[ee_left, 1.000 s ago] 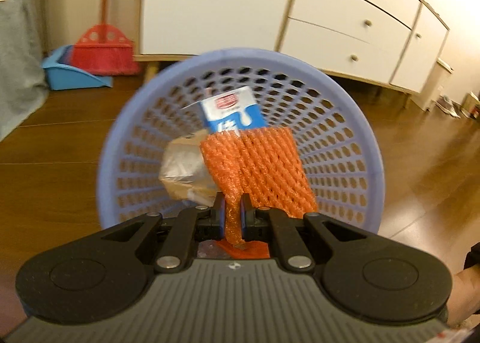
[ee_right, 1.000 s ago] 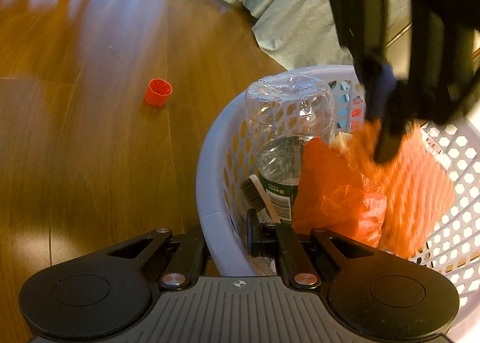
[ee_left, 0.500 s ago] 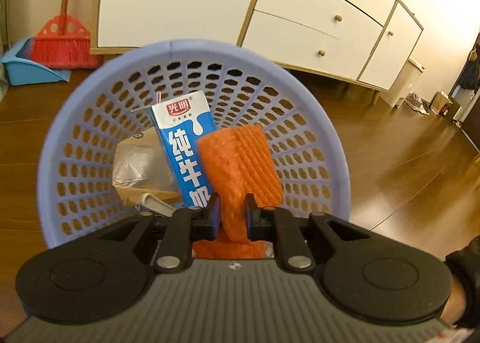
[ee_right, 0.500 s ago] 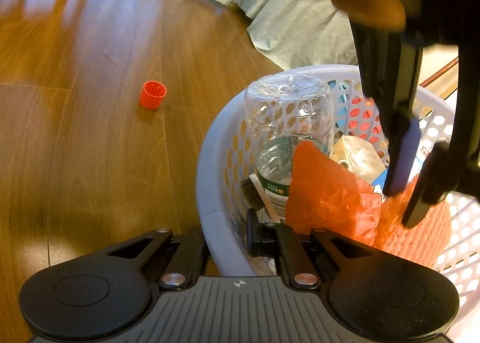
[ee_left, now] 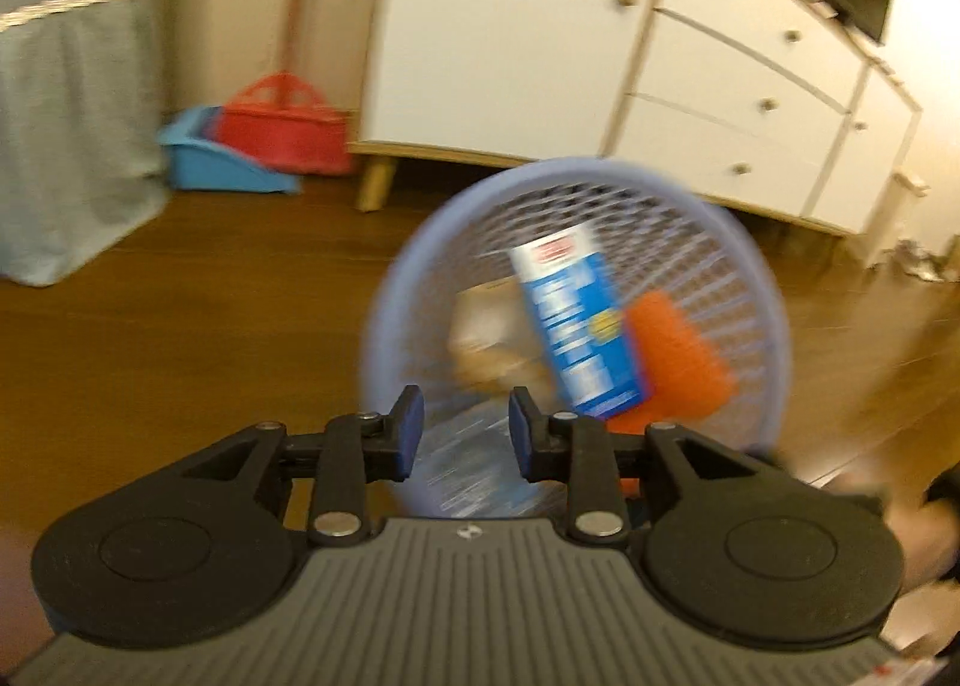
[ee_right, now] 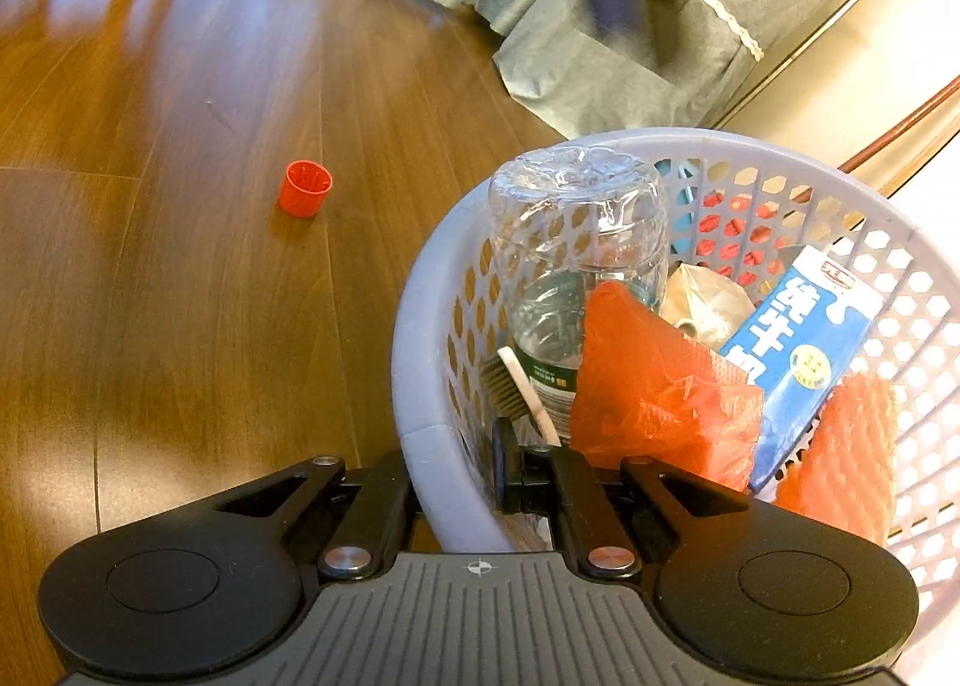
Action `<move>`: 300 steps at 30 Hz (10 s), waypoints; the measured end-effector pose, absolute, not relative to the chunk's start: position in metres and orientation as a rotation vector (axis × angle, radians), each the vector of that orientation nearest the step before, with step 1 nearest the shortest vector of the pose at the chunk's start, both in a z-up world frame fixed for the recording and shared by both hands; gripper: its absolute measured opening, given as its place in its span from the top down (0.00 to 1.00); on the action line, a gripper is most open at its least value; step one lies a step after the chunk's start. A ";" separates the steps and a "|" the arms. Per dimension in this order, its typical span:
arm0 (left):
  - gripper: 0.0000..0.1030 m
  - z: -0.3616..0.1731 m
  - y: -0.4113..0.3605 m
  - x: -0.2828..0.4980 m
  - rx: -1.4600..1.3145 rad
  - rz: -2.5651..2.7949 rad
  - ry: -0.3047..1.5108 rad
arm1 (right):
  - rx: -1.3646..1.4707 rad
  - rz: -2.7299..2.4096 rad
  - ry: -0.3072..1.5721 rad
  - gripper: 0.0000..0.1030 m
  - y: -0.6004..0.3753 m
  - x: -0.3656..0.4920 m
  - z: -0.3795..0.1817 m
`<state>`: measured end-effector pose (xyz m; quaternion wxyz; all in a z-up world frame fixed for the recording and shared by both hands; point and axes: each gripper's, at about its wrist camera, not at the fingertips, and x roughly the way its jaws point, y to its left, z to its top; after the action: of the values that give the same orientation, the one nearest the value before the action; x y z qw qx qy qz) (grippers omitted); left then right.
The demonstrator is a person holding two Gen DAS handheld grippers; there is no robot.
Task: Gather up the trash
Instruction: 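Open the left tool to drop the foam net into the basket, then move the open left tool down to the red bottle cap, then close the left tool on the red bottle cap, then lift the red cap with the left tool while the right tool lowers the basket, then open the left tool to drop the red cap into the basket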
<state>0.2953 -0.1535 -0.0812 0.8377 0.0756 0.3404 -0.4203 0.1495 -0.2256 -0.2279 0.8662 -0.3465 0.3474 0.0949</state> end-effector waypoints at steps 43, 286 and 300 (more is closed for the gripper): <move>0.37 -0.209 -0.051 0.291 0.250 -0.543 0.875 | -0.739 0.187 0.730 0.97 -0.225 0.159 -0.229; 0.73 0.049 -0.076 0.125 0.172 -0.630 0.851 | -0.306 0.370 0.753 0.43 -0.233 0.075 0.055; 0.42 0.045 -0.058 0.136 0.124 -0.557 0.862 | -0.288 0.369 0.791 0.43 -0.227 0.086 0.037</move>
<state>0.1361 -0.0584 0.0448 0.8693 0.0592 0.4122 -0.2664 0.0856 -0.2272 0.0372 0.8962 -0.1392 0.3816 0.1782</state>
